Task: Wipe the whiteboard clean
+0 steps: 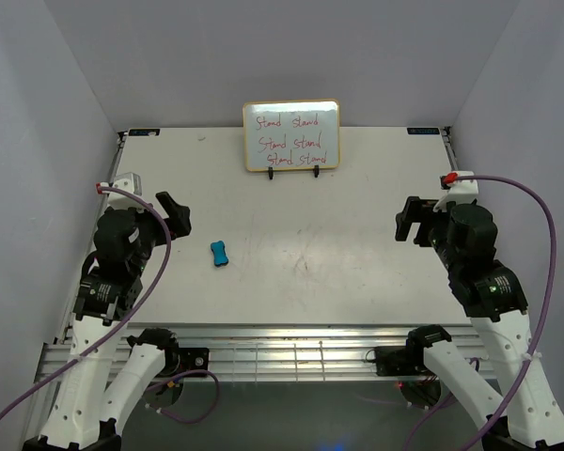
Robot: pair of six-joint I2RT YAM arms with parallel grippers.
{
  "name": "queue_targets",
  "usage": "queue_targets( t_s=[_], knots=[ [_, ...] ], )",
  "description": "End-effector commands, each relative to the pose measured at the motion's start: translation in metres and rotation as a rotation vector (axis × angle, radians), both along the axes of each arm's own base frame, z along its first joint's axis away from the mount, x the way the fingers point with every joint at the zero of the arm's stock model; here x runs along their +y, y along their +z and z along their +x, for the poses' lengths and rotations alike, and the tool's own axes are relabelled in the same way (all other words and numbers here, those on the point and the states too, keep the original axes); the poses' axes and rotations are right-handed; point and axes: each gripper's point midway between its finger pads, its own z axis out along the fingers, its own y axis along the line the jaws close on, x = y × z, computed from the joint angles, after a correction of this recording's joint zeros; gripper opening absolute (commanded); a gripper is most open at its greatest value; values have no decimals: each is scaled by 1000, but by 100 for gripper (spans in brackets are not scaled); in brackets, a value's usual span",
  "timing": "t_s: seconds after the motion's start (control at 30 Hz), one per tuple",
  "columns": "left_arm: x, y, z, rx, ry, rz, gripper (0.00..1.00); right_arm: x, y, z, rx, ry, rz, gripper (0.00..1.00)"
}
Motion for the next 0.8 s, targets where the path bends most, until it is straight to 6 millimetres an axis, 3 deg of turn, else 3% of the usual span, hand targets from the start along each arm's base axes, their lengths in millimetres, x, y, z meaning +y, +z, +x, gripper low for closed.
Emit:
queue_targets(
  t_s=[0.0, 0.17, 0.23, 0.3, 0.4, 0.43, 0.5, 0.53, 0.57, 0.6, 0.63, 0.67, 0.7, 0.73, 0.77],
  knots=[
    [-1, -2, 2, -8, 1, -13, 98, 5, 16, 8, -78, 24, 9, 90],
    [-1, -14, 8, 29, 16, -18, 98, 9, 6, 11, -86, 35, 32, 90],
    [-1, -22, 10, 47, 22, -17, 98, 14, 14, 14, -145, 55, 56, 90],
    [-2, -26, 13, 46, 26, -24, 98, 23, 5, 18, -145, 101, 58, 90],
    [-2, -54, 16, 74, 31, -25, 98, 39, -11, 37, -116, 162, 61, 90],
    [-3, -58, 19, 72, 31, -26, 98, 45, -25, 52, -75, 175, 50, 90],
    [-4, -69, 20, 92, 26, -16, 98, 59, -30, 67, -48, 273, 55, 90],
    [-3, -71, 21, 102, 28, -10, 98, 65, -48, 82, 14, 299, 63, 90],
    [-3, -72, 22, 107, 28, -8, 98, 61, -43, 98, -12, 311, 76, 90],
    [-4, -72, 23, 104, 23, -5, 98, 72, -34, 106, -31, 395, 100, 90],
    [-5, -73, 23, 106, 17, -5, 98, 73, -53, 125, 23, 407, 117, 90],
    [-6, -75, 24, 114, 11, -6, 98, 68, -50, 140, 9, 405, 128, 90],
    [-8, -75, 24, 115, 0, -10, 98, 74, -32, 155, -30, 458, 122, 90],
    [-11, -75, 24, 114, -19, -8, 98, 77, -55, 172, 25, 473, 119, 90],
    [-12, -77, 25, 119, -23, -9, 98, 82, -49, 187, -14, 499, 115, 90]
  ],
)
